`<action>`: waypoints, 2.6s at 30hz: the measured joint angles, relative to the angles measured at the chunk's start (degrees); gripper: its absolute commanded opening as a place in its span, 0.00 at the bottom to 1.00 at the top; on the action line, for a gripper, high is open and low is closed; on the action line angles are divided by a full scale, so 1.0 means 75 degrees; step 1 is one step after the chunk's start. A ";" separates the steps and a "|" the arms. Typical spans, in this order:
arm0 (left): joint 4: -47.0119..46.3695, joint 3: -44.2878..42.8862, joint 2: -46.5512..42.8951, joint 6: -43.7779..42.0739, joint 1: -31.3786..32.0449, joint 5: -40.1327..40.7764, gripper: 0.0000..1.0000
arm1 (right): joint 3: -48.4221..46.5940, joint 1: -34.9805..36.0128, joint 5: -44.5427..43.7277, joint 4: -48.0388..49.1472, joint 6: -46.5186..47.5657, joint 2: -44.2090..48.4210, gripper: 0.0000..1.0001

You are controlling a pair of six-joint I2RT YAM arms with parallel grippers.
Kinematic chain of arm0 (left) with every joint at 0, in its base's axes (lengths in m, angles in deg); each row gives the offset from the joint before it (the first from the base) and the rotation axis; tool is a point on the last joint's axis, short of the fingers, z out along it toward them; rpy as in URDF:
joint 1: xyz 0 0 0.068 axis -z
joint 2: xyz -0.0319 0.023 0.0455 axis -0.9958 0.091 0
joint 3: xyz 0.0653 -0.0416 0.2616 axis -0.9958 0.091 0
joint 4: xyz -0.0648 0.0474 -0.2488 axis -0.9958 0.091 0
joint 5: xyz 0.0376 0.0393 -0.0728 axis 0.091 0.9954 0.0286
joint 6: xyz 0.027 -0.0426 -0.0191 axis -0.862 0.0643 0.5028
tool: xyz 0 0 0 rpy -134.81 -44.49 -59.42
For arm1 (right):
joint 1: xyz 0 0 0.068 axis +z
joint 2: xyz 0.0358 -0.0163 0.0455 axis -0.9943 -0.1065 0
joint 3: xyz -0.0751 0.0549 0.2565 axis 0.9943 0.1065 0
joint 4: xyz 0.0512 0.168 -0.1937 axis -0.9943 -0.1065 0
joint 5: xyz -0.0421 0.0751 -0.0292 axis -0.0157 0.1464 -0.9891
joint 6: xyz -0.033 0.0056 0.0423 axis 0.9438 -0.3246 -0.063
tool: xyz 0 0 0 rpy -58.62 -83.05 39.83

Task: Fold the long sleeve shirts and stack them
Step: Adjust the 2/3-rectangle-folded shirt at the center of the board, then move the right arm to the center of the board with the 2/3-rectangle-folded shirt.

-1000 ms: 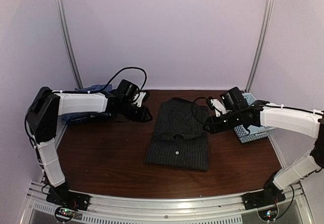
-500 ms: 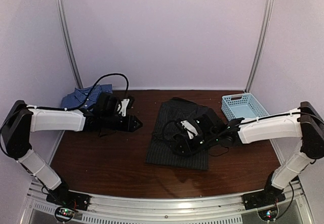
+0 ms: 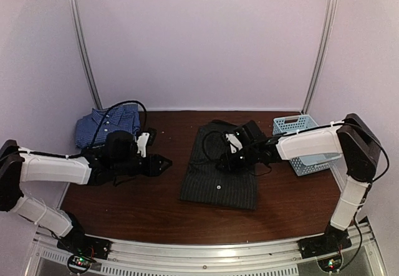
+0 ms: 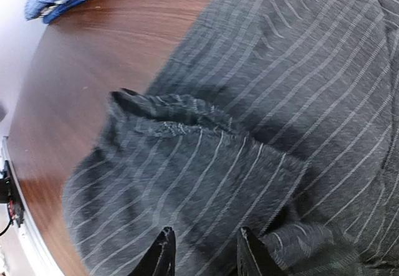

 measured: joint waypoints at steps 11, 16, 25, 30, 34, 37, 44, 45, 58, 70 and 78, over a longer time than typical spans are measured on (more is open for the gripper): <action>-0.0702 -0.0781 0.1853 -0.0233 0.1539 0.0067 0.47 | -0.0032 -0.0254 -0.0627 -0.0227 0.0017 -0.0624 0.37; -0.0720 -0.1087 0.2454 -0.0393 0.1740 0.0256 0.47 | 0.0041 -0.0379 -0.0799 -0.0379 0.0353 -0.0233 0.43; -0.0682 -0.1003 0.3328 -0.0527 0.1947 0.0702 0.46 | 0.0868 -0.0562 -0.0886 -0.0440 0.0807 0.1556 0.57; -0.0796 -0.0839 0.3322 -0.0545 0.2218 0.1070 0.46 | 0.1859 -0.0557 -0.0801 -0.0361 0.0761 0.2256 0.58; -0.0959 -0.0740 0.3322 -0.0539 0.2413 0.1291 0.46 | 0.2588 -0.0536 -0.0717 -0.0396 0.0673 0.2891 0.59; -0.0991 -0.0694 0.3308 -0.0504 0.2661 0.1577 0.46 | 0.2929 -0.0458 -0.0685 -0.0425 0.0589 0.3366 0.62; -0.0799 -0.0248 0.2804 -0.0111 0.3348 0.1988 0.48 | 0.3503 0.0414 -0.0816 -0.0641 0.0565 0.4459 0.67; -0.0667 -0.0149 0.2637 -0.0038 0.3392 0.2037 0.48 | 0.3529 0.0612 -0.0889 -0.0714 0.0571 0.4535 0.68; 0.1087 0.0187 -0.0504 0.0440 0.3404 0.3480 0.97 | 0.3585 0.2463 -0.2463 -0.1498 0.0236 0.4517 0.71; 0.2043 0.0251 -0.1684 0.0361 0.3144 0.3847 0.98 | 0.3573 0.2710 -0.2442 -0.0673 0.0417 0.2833 0.71; 0.2576 0.0251 -0.2139 0.0134 0.2929 0.3864 0.98 | 0.3028 0.3780 -0.2320 -0.0254 0.0530 0.1947 0.69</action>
